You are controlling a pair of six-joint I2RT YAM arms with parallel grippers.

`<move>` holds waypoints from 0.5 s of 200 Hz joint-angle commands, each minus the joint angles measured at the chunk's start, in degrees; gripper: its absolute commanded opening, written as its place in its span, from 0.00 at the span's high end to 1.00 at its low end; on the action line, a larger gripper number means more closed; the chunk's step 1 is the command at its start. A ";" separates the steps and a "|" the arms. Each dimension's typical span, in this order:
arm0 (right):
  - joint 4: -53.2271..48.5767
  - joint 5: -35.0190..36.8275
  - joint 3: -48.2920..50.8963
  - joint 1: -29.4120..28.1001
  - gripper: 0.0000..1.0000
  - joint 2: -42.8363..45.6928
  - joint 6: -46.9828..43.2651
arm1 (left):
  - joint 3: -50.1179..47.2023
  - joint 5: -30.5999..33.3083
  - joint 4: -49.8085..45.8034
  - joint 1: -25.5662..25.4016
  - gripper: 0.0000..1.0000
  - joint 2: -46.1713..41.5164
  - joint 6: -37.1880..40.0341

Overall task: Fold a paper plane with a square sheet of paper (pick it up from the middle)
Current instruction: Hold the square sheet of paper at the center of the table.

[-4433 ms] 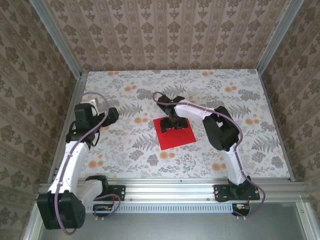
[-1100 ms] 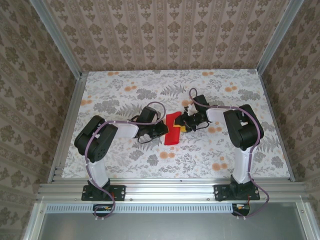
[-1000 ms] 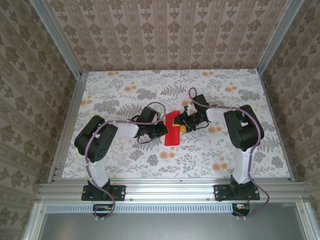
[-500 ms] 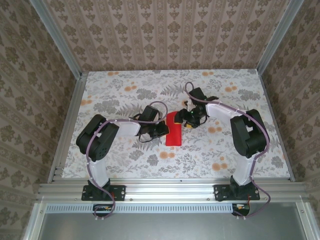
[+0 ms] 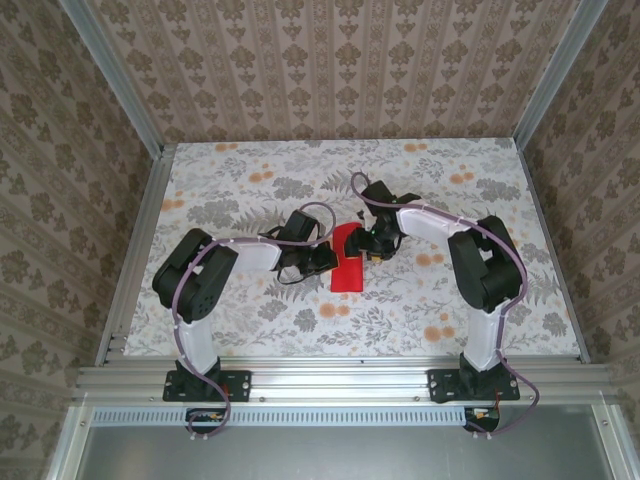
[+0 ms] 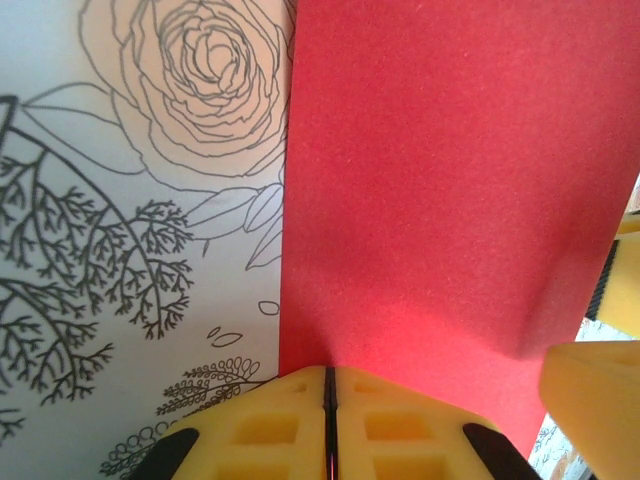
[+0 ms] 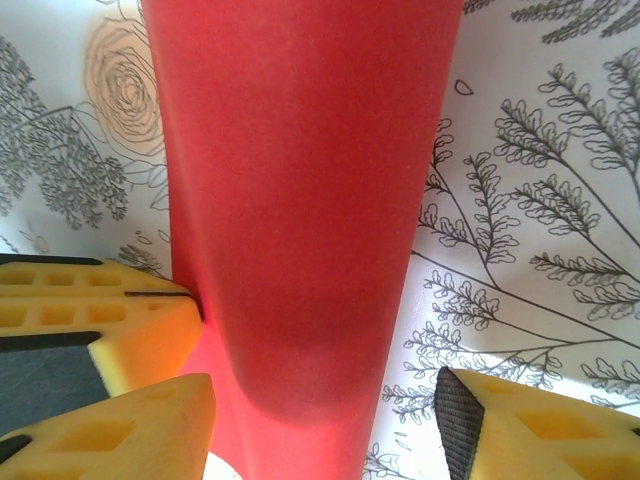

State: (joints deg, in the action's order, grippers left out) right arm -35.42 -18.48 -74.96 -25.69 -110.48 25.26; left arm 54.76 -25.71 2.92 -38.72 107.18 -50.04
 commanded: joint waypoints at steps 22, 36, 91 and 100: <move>-1.24 -1.35 -2.07 -0.59 0.42 -2.76 -1.38 | 2.24 0.05 -1.51 -0.37 0.88 0.85 1.14; -1.06 -0.29 -1.88 -0.59 0.45 -2.91 -0.58 | 2.69 0.05 -1.51 -0.35 0.86 0.67 0.98; 0.09 2.34 0.31 -0.33 0.56 -2.77 2.46 | 4.37 0.56 -1.79 0.17 0.66 -2.51 0.23; 0.00 2.85 0.47 -0.25 0.56 -2.78 2.64 | 4.13 1.07 -1.94 0.31 0.63 -3.19 -0.05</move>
State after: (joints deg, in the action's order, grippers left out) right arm -34.92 -17.93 -75.24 -26.04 -112.57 26.15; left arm 57.93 -25.65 2.11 -38.63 106.94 -49.84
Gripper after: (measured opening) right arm 0.446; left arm 0.333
